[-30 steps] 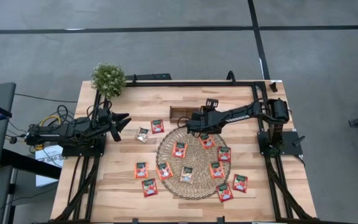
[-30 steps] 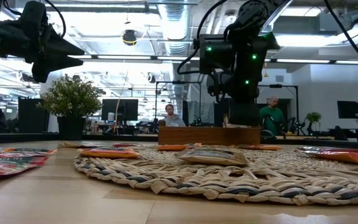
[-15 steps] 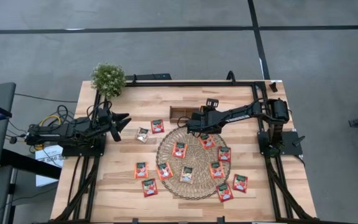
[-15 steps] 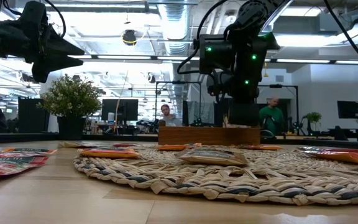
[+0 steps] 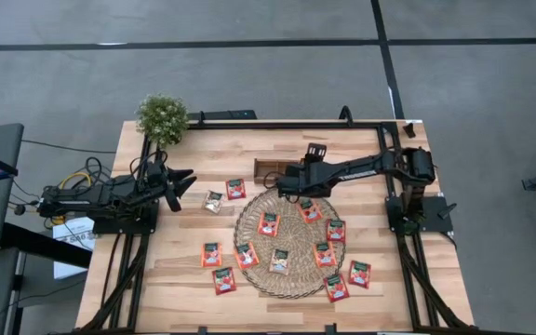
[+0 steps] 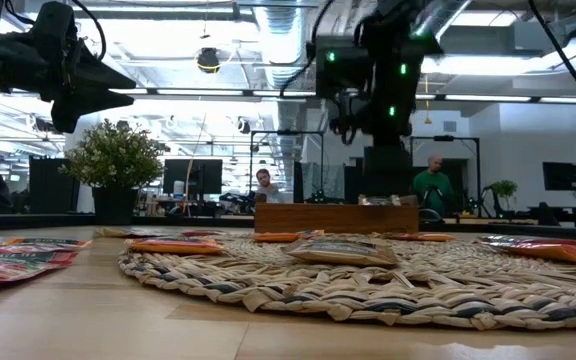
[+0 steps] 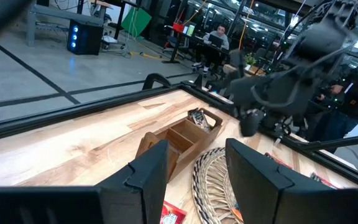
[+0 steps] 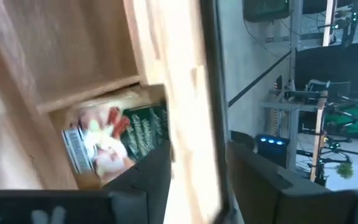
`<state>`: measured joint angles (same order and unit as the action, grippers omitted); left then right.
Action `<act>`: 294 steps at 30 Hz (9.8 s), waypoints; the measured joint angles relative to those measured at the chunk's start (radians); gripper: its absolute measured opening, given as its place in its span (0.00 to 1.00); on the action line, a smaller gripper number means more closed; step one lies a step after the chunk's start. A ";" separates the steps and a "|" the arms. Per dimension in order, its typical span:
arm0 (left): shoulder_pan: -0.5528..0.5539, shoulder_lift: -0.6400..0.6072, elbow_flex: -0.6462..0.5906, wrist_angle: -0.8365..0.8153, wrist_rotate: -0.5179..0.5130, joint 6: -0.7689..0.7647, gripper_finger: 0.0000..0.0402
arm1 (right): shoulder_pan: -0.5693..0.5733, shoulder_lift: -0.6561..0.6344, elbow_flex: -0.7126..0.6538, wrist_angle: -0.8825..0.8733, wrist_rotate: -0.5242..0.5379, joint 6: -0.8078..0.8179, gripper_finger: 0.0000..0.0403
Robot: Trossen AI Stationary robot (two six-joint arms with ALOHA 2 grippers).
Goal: Pick & Place Tea
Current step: Put the right brown tea bag into the right section of the wooden organizer, then put the brown tea bag into the right section of the wooden organizer
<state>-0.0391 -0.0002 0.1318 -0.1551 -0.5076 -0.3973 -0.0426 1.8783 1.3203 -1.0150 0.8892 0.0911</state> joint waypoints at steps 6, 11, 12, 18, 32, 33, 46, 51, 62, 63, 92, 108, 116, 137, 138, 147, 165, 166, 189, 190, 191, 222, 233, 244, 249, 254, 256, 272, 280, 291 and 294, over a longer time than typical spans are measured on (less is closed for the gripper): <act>0.000 0.000 0.000 0.000 0.001 0.000 0.38 | 0.086 -0.025 0.176 -0.171 -0.044 0.023 0.41; 0.000 0.000 0.000 0.000 0.000 0.000 0.38 | 0.170 -0.055 0.225 -0.235 -0.160 0.041 0.42; 0.000 0.000 0.000 0.000 0.000 0.000 0.38 | 0.188 -0.064 0.218 -0.252 -0.208 0.057 0.42; 0.000 0.000 0.000 0.000 0.000 0.000 0.38 | 0.286 -0.069 0.209 -0.192 -0.554 0.085 0.42; 0.000 0.000 0.000 0.000 0.000 -0.061 0.38 | 0.357 -0.055 0.210 0.225 -0.784 0.175 0.38; 0.000 0.000 0.000 0.000 0.000 -0.077 0.38 | 0.351 -0.045 0.210 0.236 -0.798 0.196 0.37; 0.000 0.000 0.000 -0.003 0.000 -0.135 0.38 | 0.319 0.076 0.215 0.241 -0.937 0.278 0.33; 0.000 0.004 0.000 -0.004 0.000 -0.135 0.38 | 0.323 0.143 0.210 0.235 -0.947 0.276 0.32; 0.000 0.010 0.000 -0.001 -0.001 -0.135 0.38 | 0.336 0.214 0.212 0.270 -0.964 0.276 0.30; 0.000 0.011 0.000 -0.002 0.000 -0.135 0.38 | 0.338 0.227 0.215 0.282 -0.967 0.276 0.30; 0.000 0.020 0.000 -0.008 0.000 -0.135 0.38 | 0.343 0.258 0.222 0.255 -0.962 0.273 0.04; 0.000 0.020 0.000 -0.008 0.000 -0.135 0.38 | 0.334 0.083 0.378 -0.242 -0.346 0.212 0.00; 0.000 0.019 0.000 -0.008 -0.001 -0.135 0.38 | 0.238 0.065 0.351 -0.361 -0.112 0.165 0.00; 0.000 0.019 0.000 -0.008 0.000 -0.135 0.38 | 0.052 0.039 0.065 -0.110 0.012 0.032 0.00; 0.000 0.020 0.000 -0.008 -0.001 -0.135 0.38 | 0.045 0.039 0.056 -0.100 0.009 0.032 0.00; 0.000 0.020 0.000 -0.008 0.000 -0.135 0.38 | 0.036 0.040 0.035 -0.044 0.007 0.029 0.00; 0.000 0.020 0.000 -0.008 -0.001 -0.135 0.38 | 0.029 0.040 -0.048 0.059 0.004 -0.013 0.00; 0.000 0.020 0.000 -0.008 -0.001 -0.135 0.38 | 0.029 0.040 -0.048 0.059 0.004 -0.013 0.00; 0.000 0.020 0.000 -0.008 0.000 -0.157 0.38 | 0.028 0.040 -0.115 0.108 0.002 -0.048 0.01; 0.000 0.020 0.000 -0.008 0.000 -0.157 0.38 | 0.029 0.040 -0.115 0.105 0.002 -0.055 0.01; 0.000 0.020 0.000 -0.008 0.000 -0.157 0.38 | 0.030 0.040 -0.115 0.105 0.000 -0.069 0.01; 0.000 0.020 0.000 -0.008 0.000 -0.202 0.38 | 0.025 0.040 -0.114 0.112 -0.006 -0.039 0.25; 0.000 0.020 0.000 -0.008 0.000 -0.202 0.38 | 0.000 0.040 -0.042 -0.050 0.047 0.101 0.49; 0.000 0.020 0.000 -0.007 0.000 -0.201 0.38 | 0.059 -0.232 0.081 -0.293 0.159 0.398 0.54; 0.000 0.020 0.000 -0.007 0.000 -0.201 0.38 | 0.105 -0.394 0.081 -0.296 0.029 0.434 0.54; 0.000 0.020 0.000 -0.007 0.000 -0.201 0.38 | 0.159 -0.522 0.064 -0.327 -0.022 0.500 0.54; 0.000 0.020 0.000 -0.007 0.000 -0.201 0.38 | 0.184 -0.575 0.026 -0.346 -0.023 0.574 0.54; 0.000 0.046 0.000 0.122 0.227 -0.243 0.38 | 0.565 -0.824 -0.497 -0.032 0.127 1.284 0.54; 0.000 0.219 0.002 0.116 0.237 -0.249 0.38 | 0.664 -0.837 -0.602 -0.094 0.240 1.572 0.54; 0.000 0.597 0.240 -0.119 0.244 -0.173 0.38 | 0.390 -0.917 -0.604 0.113 0.111 1.021 0.54; 0.000 0.702 0.309 -0.203 0.246 -0.157 0.38 | 0.307 -0.953 -0.604 0.186 0.125 0.888 0.54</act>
<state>-0.0387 0.7022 0.4404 -0.3582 -0.2619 -0.5544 0.2640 0.9249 0.7158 -0.8293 1.0143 0.9795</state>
